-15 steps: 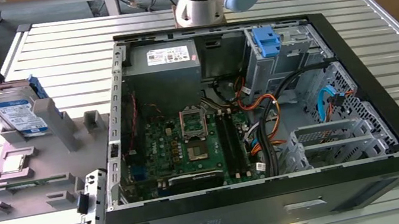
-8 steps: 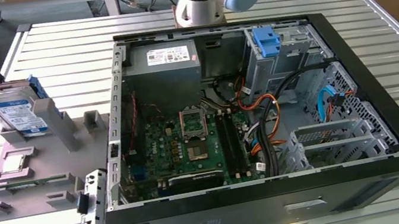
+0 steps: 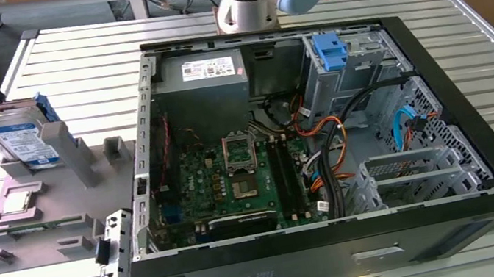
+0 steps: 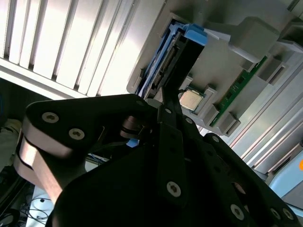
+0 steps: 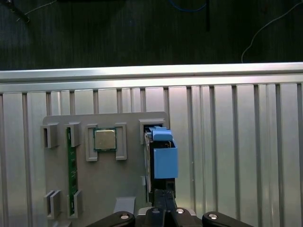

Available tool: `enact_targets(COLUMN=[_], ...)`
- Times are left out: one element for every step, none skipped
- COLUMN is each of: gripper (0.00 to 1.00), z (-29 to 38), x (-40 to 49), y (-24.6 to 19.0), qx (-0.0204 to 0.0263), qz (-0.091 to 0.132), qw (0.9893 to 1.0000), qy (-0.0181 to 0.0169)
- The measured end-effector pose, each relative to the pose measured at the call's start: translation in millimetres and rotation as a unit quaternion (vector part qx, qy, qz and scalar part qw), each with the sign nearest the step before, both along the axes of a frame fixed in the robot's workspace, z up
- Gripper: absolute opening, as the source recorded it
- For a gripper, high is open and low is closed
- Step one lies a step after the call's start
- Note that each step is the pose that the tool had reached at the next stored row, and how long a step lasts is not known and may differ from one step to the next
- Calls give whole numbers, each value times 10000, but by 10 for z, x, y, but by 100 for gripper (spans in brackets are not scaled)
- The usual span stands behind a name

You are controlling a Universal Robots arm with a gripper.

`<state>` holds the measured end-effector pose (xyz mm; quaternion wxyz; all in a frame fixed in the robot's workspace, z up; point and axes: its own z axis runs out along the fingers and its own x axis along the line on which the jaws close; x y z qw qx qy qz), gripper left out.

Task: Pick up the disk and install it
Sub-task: 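Pick up the disk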

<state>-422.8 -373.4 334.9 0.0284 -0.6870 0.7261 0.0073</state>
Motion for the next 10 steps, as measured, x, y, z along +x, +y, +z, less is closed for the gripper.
enact_targets(gripper=[11,11,11,11,11,12,17,17,24,29], z=[0,0,0,0,0,0,0,0,0,0], x=[0,0,0,0,0,0,0,0,0,0], y=[0,0,0,0,0,0,0,0,0,0], qx=[0,0,0,0,0,0,0,0,0,0], qz=[0,0,0,0,0,0,0,0,0,0], qw=[10000,10000,10000,10000,10000,10000,10000,10000,10000,10000], qy=[0,0,0,0,0,0,0,0,0,0])
